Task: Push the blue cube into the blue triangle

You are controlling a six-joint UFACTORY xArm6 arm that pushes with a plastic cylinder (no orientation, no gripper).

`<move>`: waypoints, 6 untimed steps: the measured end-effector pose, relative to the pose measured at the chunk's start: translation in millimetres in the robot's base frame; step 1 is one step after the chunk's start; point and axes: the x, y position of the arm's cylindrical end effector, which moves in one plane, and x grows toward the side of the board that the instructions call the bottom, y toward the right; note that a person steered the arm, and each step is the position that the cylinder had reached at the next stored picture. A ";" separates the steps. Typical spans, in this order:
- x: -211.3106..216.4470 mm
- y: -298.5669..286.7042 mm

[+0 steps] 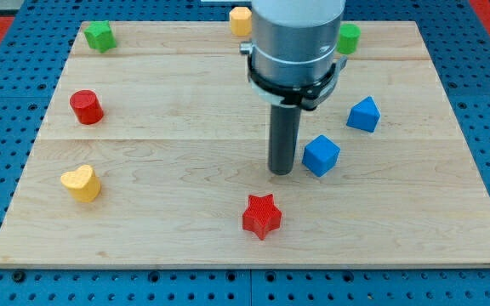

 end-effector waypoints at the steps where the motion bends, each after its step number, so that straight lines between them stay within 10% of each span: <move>1: -3.1 30.5; 6: -30.8 82.3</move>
